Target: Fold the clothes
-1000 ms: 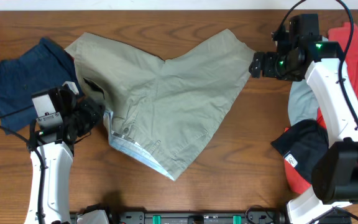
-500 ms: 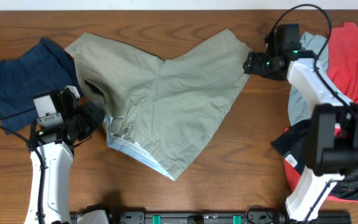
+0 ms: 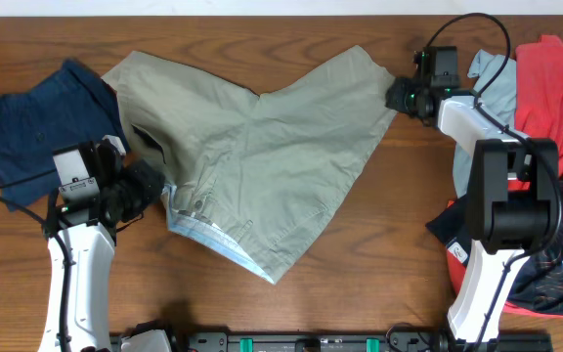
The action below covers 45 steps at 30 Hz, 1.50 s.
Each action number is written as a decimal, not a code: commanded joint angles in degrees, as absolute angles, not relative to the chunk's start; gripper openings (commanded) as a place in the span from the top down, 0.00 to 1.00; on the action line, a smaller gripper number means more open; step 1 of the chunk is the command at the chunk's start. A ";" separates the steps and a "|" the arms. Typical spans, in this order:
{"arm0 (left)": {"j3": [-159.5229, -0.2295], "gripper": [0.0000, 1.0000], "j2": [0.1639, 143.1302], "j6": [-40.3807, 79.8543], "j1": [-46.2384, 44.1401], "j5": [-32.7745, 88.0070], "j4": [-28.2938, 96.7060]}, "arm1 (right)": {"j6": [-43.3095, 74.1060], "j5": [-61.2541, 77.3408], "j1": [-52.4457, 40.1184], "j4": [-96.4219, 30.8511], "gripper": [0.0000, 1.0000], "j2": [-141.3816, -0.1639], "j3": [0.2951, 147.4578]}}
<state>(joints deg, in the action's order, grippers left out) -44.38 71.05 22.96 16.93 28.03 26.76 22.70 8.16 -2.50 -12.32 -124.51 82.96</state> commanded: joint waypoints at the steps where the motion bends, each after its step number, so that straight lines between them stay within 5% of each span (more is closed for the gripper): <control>1: -44.47 0.94 71.11 22.06 16.95 27.24 26.96 | 23.75 6.98 -3.42 -12.34 0.93 -126.06 82.85; 2: -44.47 0.94 71.11 22.06 16.95 26.72 26.96 | 23.75 6.55 -3.42 -12.53 0.99 -126.06 82.85; 15: -44.49 0.94 72.86 18.68 16.91 23.29 21.41 | 23.53 5.96 1.63 -26.00 0.99 -115.42 84.01; 28: -44.51 0.94 85.03 18.65 11.49 23.27 10.44 | 30.00 -15.09 7.62 -78.72 0.99 -98.89 83.99; 34: -44.60 0.94 84.90 18.65 13.61 23.24 13.58 | 29.98 -16.95 7.60 -89.19 0.99 -98.89 83.94; 35: -44.73 0.94 84.68 18.65 14.33 23.24 14.57 | 29.98 -16.91 7.60 -89.41 0.93 -98.89 83.94; 39: -45.21 0.94 83.46 18.61 16.40 23.42 18.52 | 29.06 -15.57 7.33 -85.91 0.11 -98.89 84.12; 45: -45.43 0.94 81.06 11.57 16.49 26.65 28.18 | 12.95 4.14 7.09 -71.07 0.21 -98.89 84.66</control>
